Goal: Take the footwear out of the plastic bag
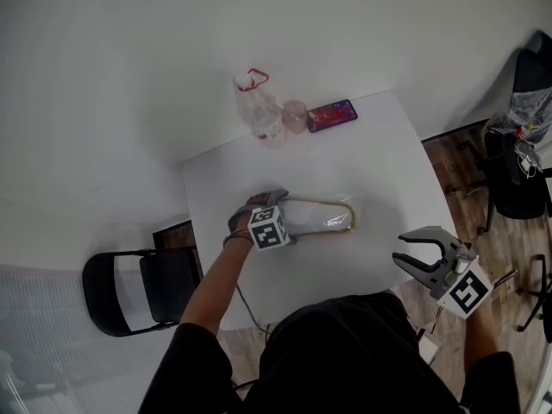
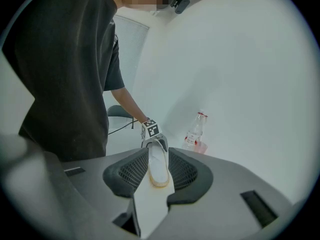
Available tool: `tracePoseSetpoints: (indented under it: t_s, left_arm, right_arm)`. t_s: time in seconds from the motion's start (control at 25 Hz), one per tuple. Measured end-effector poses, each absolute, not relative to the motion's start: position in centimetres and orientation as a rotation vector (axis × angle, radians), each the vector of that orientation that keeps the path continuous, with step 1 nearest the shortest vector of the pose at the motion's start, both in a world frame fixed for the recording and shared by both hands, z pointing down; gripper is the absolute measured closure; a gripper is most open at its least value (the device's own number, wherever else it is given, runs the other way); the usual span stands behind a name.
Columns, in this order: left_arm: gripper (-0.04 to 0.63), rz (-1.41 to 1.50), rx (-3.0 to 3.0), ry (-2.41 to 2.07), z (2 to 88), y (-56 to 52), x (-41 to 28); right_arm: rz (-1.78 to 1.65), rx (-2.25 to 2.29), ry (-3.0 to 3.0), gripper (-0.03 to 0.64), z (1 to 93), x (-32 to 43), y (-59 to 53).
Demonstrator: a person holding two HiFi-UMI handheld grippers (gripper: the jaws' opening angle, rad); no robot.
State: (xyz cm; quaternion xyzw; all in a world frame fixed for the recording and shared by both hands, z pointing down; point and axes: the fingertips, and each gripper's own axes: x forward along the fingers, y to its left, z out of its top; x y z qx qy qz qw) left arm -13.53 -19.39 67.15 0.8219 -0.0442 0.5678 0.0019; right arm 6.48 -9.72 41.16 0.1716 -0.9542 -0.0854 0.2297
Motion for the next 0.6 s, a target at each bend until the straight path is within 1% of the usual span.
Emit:
tracePoseSetpoints:
  t_s: [0.28,0.48,0.6]
  left_arm:
    - [0.012,1.832,2.422,0.101,67.9,-18.7,-13.0]
    - [0.014,1.79,2.49,0.095,67.9,-18.9,-13.3]
    - [0.014,1.678,2.574,0.054,66.8,-18.2,-13.1]
  right_arm:
    - [-0.244,0.447,-2.607,0.483,41.4,6.2,-9.3]
    - [-0.3,0.502,-2.701,0.486,40.1,6.2,-10.6]
    - [-0.296,0.526,-2.67,0.486,40.2,6.7,-11.5]
